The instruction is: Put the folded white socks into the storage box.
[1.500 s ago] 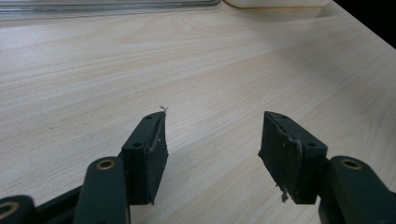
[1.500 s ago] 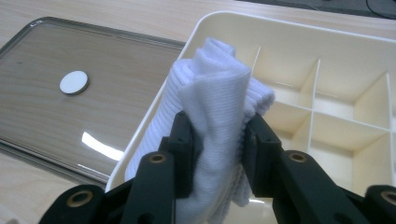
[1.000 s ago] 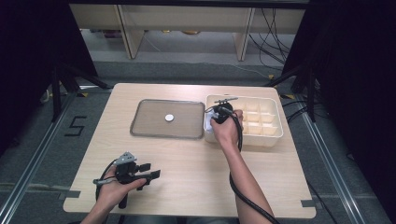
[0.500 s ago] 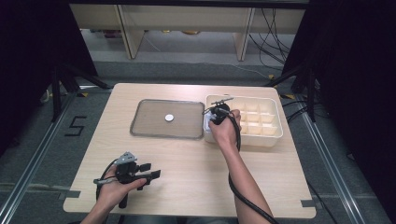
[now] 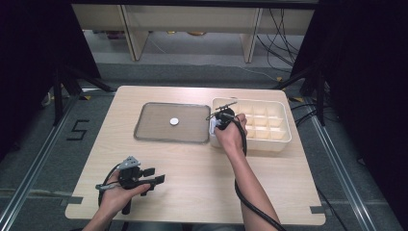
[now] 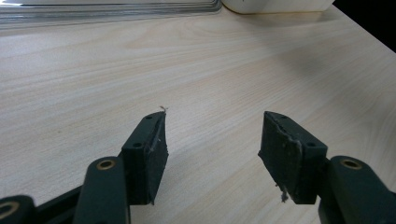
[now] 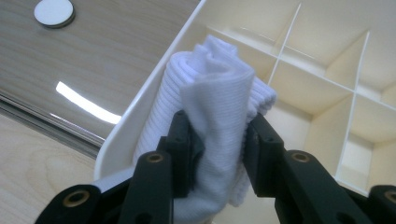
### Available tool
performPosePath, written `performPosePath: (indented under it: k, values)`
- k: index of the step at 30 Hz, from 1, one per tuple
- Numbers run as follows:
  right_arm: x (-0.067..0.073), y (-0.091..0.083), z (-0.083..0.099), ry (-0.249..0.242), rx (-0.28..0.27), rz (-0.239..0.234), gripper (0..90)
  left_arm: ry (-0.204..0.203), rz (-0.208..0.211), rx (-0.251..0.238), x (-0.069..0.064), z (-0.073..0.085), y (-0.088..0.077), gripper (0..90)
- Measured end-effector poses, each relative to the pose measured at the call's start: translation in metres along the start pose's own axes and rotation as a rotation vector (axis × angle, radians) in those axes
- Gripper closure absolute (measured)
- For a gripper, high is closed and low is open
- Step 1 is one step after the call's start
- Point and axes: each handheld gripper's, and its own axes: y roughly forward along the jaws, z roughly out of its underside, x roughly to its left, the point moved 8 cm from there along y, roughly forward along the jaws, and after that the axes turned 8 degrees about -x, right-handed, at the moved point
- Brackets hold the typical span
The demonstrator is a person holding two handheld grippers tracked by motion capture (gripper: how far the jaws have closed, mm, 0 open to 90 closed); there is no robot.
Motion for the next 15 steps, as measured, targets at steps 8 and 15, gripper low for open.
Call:
performPosePath:
  k: [8, 15]
  values:
    - [-0.0006, 0.0015, 0.0001, 0.000, 0.024, -0.012, 67.6, -0.005, 0.002, 0.002, -0.0006, 0.0005, 0.0013, 40.2]
    - [0.0033, 0.0037, -0.0004, -0.050, 0.045, 0.028, 67.9, 0.003, 0.008, 0.009, -0.0010, 0.0025, 0.0018, 40.2]
